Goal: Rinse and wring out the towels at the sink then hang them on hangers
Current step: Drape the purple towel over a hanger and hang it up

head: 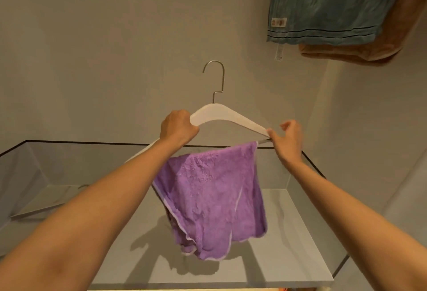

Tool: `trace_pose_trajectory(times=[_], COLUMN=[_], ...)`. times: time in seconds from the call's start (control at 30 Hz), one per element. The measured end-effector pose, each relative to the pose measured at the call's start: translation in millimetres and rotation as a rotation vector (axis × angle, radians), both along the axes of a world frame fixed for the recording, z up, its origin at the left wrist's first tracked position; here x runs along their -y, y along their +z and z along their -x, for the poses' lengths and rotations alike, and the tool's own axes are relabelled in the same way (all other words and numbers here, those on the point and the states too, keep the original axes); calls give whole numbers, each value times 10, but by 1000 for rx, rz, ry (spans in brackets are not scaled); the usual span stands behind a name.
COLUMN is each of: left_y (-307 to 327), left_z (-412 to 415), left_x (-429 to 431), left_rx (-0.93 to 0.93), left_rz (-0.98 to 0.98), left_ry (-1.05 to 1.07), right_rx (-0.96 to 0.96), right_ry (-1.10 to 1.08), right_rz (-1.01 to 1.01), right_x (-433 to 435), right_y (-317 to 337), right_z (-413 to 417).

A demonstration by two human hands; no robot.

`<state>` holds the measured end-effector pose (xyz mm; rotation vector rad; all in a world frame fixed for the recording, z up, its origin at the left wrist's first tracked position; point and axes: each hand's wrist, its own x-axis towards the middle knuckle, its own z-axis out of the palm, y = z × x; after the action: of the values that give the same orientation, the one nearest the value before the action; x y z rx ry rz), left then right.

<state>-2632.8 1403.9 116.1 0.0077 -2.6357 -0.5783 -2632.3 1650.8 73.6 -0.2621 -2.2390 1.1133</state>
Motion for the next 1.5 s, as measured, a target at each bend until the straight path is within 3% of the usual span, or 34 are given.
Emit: trace_pose_trajectory(times=[0.07,0.2,0.3,0.6,0.8,0.9,0.93,1.0,1.07,1.1,1.37,1.43,1.5], left_y=[19,98,127,154,158,170,185,225,229,220,-20,-271,-489], left_z=[-13,-39,-53,-59,-68,-50,-44,-38,-40,-39,61,73,96], left_x=[-2,-26,-46,161,234,206,196,173,148,135,413,499,551], left_rx=[-11,-53,-71,-133,-193,-223,-229,-240,-249,-252,-342,-240,-6], left_rz=[-12,-23,-28,9,-3,28,47,89,116,117,-55,-229,-424], left_ry=[23,23,12,58,64,55,42,-2,-44,-60,-20,-50,-71], right_rx=[63,484,410,101,179,66,-18,-81,102,169,-8,-17,-20], right_ry=[-110,350,414,257,184,-140,-155,131,439,484,182,200,252], right_rz=[174,386,428,712,433,75,-74,-333,-542,-606,-445,-314,-110], right_x=[-59,109,210,-24,-63,-18,6,127,270,318,435,367,275], right_y=[-224,-441,-366,39,13,117,168,336,464,473,418,466,501], right_z=[-78,-213,-161,80,170,116,95,62,46,42,71,89,124])
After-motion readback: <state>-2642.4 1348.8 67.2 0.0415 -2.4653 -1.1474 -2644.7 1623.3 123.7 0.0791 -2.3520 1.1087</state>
